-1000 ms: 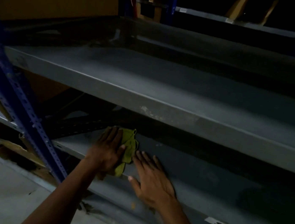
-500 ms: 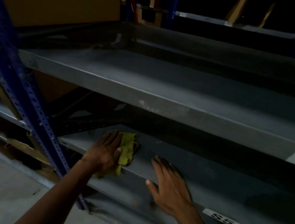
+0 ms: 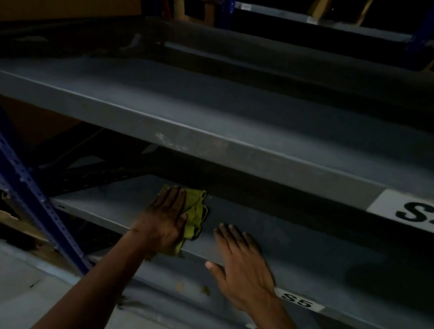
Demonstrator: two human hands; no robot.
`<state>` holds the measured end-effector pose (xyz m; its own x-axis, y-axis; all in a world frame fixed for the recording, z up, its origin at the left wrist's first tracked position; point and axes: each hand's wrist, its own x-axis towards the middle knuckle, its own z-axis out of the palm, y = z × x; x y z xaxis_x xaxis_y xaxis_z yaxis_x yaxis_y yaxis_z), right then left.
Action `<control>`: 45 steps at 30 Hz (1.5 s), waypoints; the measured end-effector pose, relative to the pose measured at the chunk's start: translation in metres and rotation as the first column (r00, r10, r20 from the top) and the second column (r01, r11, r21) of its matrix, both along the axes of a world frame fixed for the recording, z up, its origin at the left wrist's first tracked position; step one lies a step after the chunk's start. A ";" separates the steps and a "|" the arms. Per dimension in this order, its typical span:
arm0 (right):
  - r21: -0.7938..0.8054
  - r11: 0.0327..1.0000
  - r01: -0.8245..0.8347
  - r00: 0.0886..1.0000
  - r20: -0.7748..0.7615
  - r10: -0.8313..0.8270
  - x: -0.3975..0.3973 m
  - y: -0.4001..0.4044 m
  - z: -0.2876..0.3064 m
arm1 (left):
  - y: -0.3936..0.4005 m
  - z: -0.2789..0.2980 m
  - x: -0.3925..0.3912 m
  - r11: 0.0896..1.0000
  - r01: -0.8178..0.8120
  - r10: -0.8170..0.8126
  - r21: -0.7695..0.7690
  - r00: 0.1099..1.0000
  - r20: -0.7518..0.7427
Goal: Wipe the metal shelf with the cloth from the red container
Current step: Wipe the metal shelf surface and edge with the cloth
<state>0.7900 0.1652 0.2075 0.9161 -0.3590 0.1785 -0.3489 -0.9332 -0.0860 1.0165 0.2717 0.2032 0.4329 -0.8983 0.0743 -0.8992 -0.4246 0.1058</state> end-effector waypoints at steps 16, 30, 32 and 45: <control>-0.031 0.998 0.051 0.999 0.009 -0.050 -0.021 -0.006 -0.009 | 0.009 -0.001 0.006 0.998 -0.047 0.045 -0.043 0.998 -0.047; -0.010 0.998 0.063 0.998 -0.010 -0.063 -0.024 -0.005 0.002 | -0.003 -0.001 -0.052 0.995 0.061 -0.062 -0.083 0.998 -0.011; -0.016 0.998 0.057 0.998 0.009 -0.057 -0.033 -0.009 0.004 | 0.007 -0.004 -0.049 0.993 0.095 -0.097 -0.064 0.995 -0.029; 0.038 0.983 0.177 0.984 -0.022 -0.176 -0.076 -0.036 -0.001 | -0.034 0.010 -0.081 0.999 0.040 -0.039 0.028 0.999 -0.033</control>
<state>0.7137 0.1292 0.2063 0.8406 -0.5221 0.1442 -0.5100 -0.8526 -0.1140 0.9351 0.2380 0.2133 0.3984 -0.9165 0.0346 -0.9117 -0.3917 0.1238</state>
